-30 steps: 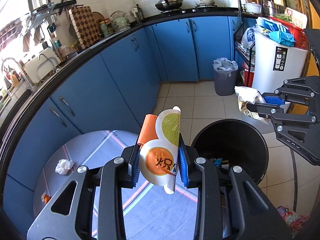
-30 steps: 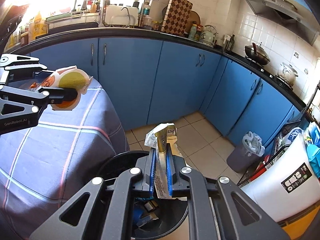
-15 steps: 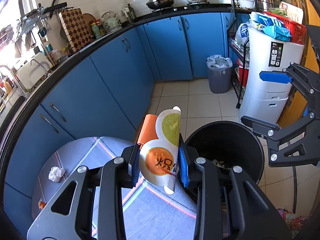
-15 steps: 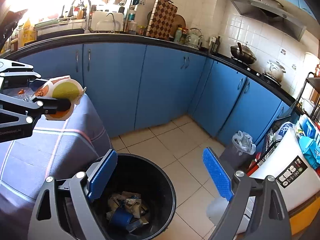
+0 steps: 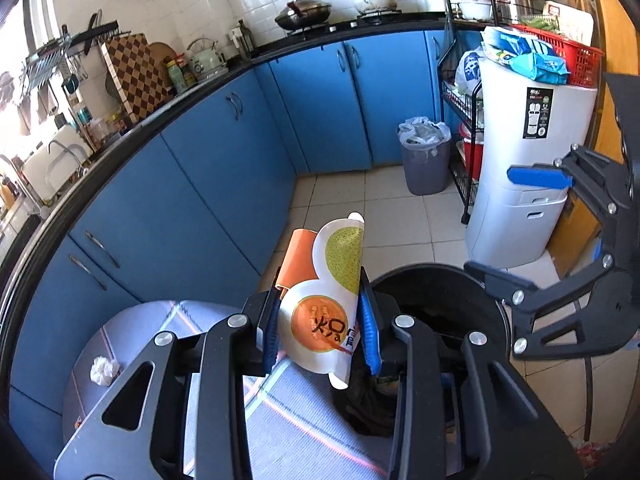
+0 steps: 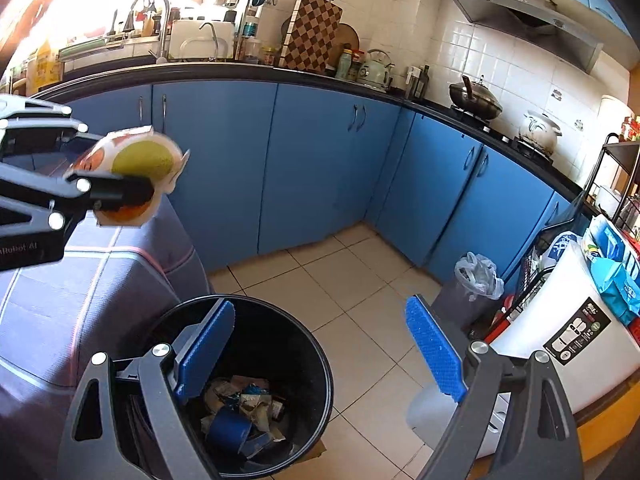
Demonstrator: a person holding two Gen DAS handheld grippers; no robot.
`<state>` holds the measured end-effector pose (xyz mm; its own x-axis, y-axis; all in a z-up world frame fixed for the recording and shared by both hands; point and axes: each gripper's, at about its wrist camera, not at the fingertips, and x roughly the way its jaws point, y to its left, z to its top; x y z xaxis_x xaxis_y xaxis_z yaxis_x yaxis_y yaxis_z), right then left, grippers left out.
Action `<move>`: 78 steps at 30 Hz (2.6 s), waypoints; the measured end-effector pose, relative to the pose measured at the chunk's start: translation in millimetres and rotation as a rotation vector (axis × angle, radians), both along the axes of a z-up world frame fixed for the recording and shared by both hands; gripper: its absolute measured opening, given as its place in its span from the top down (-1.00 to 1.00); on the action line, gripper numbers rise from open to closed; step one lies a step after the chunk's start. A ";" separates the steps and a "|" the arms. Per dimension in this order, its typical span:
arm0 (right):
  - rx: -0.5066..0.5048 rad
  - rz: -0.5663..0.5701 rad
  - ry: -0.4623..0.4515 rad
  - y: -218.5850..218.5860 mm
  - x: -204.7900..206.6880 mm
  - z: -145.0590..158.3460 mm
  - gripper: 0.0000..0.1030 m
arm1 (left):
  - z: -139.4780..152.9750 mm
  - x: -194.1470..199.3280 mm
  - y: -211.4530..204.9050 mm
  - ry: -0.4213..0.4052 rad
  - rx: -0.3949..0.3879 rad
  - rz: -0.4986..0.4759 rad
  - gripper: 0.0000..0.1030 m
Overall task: Collect trash
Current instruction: 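Carry both items over the bin and open the right tool to drop its item, then open the left tool over the bin to drop the orange-white cup, then move both tools back to the table and grasp the white bottle cap with the left tool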
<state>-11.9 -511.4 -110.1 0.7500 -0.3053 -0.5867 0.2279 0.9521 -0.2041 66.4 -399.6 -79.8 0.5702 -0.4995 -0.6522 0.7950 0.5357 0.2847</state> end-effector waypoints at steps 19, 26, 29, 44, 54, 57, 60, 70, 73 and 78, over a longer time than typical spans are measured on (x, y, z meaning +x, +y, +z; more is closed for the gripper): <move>0.000 -0.012 0.005 0.4 -2.9 -3.1 -0.66 | 10.6 16.7 18.6 -0.001 -0.073 0.071 -0.85; 0.008 0.062 -0.001 27.7 10.4 -0.9 -0.66 | 7.4 30.0 58.9 0.018 -0.080 0.123 -0.86; 0.005 0.107 0.004 45.3 20.9 -0.1 -0.66 | 6.5 38.5 84.9 0.055 -0.095 0.137 -0.93; -0.017 0.353 0.041 161.4 100.9 7.2 -0.66 | -39.2 98.9 257.5 0.083 -0.033 0.523 -0.93; -0.030 0.452 0.050 236.6 149.1 10.1 -0.66 | -74.4 119.7 310.2 0.170 0.001 0.573 -0.67; -0.034 0.475 0.066 253.7 158.2 6.8 -0.66 | -82.4 131.9 320.0 0.243 -0.022 0.569 -0.49; -0.046 0.493 0.082 268.7 166.6 3.7 -0.66 | -89.9 142.0 329.3 0.281 -0.036 0.583 -0.42; -0.038 0.539 0.099 309.2 193.5 1.0 -0.66 | -97.1 151.8 349.4 0.314 -0.062 0.577 0.14; -0.015 0.577 0.113 324.8 204.1 -2.5 -0.66 | -97.1 154.5 363.7 0.301 -0.062 0.603 0.19; 0.003 0.649 0.139 352.3 218.0 -11.1 -0.66 | -97.7 165.0 398.7 0.301 -0.085 0.692 0.20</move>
<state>206.1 -159.0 -121.2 0.6985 0.1849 -0.6914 -0.4204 0.8878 -0.1873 231.4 -0.9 -177.5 0.5754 -0.1479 -0.8044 0.3065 0.9508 0.0445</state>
